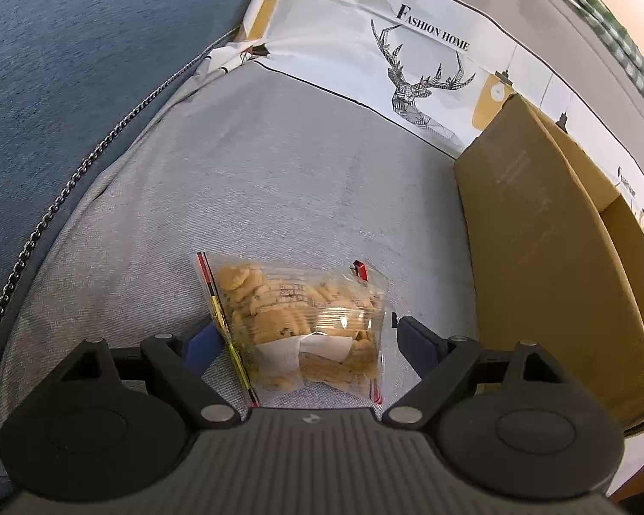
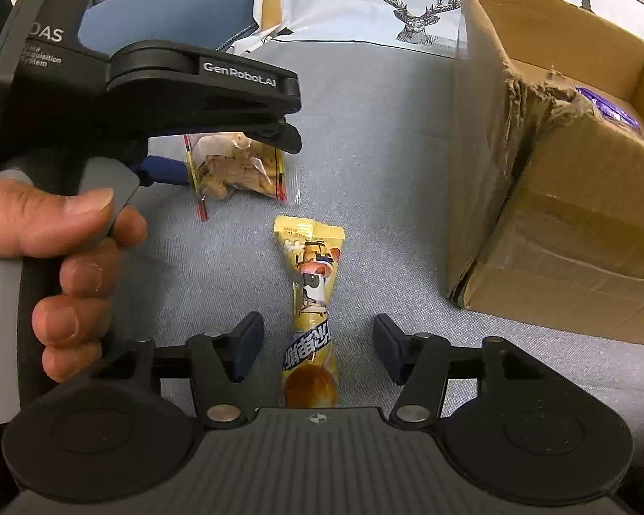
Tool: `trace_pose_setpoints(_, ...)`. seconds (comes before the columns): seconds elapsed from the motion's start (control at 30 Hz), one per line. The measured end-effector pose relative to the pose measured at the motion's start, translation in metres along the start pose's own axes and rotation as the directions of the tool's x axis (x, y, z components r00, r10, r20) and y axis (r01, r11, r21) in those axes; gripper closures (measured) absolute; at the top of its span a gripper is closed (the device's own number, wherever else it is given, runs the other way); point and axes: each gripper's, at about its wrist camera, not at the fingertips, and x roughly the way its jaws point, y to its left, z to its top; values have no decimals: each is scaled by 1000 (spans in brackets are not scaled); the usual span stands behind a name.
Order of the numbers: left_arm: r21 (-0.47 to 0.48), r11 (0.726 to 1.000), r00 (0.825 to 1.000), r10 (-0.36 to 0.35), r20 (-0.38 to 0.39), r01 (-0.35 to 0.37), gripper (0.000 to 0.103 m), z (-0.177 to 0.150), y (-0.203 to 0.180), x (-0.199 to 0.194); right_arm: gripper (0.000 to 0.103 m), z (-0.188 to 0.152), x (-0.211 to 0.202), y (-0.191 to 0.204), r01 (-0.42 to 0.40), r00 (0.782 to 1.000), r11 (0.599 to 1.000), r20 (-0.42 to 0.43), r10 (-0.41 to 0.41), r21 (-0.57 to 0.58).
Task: Organize snacks
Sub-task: 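Grasp yellow wafer stick with right tool while left grasps cookie bag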
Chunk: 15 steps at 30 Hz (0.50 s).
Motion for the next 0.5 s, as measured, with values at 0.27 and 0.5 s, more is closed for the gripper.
trace_pose_setpoints(0.27, -14, 1000, 1000, -4, 15, 4, 13, 0, 2, -2, 87, 2, -3, -2, 31, 999, 1000, 26, -31, 2)
trace_pose_setpoints(0.5, 16, 1000, 999, -9, 37, 8, 22, 0, -1, -5, 87, 4, -15, -8, 63, 992, 998, 106, -64, 12)
